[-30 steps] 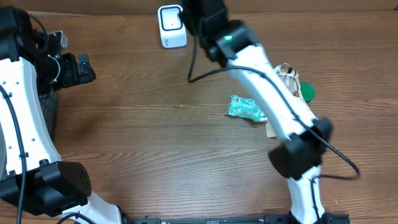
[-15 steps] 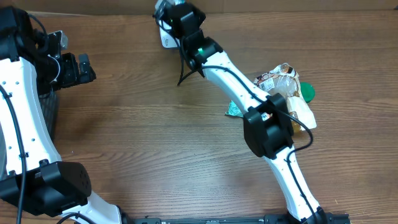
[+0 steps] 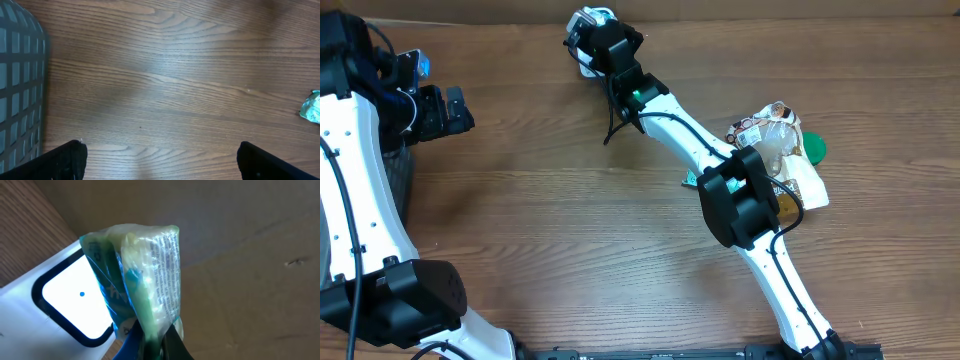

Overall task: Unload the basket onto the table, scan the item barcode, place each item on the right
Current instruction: 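Hold the tissue pack in front of the white scanner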

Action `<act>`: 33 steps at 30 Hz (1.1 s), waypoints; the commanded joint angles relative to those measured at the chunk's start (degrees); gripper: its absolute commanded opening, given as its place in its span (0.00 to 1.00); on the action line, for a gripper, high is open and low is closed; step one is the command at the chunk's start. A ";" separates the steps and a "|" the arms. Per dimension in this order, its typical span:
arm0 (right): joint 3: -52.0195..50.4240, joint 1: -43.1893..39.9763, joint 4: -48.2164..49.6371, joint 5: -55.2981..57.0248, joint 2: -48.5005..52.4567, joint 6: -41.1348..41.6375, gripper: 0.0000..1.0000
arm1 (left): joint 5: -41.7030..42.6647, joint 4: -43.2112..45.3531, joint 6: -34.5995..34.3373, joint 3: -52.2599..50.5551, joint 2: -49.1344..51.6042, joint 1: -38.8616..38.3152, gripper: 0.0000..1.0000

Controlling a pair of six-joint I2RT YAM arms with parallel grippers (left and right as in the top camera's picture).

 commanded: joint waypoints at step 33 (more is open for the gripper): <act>0.50 0.66 -20.63 -11.52 -19.56 20.92 0.04 | -0.11 0.11 0.90 0.28 -0.22 0.24 1.00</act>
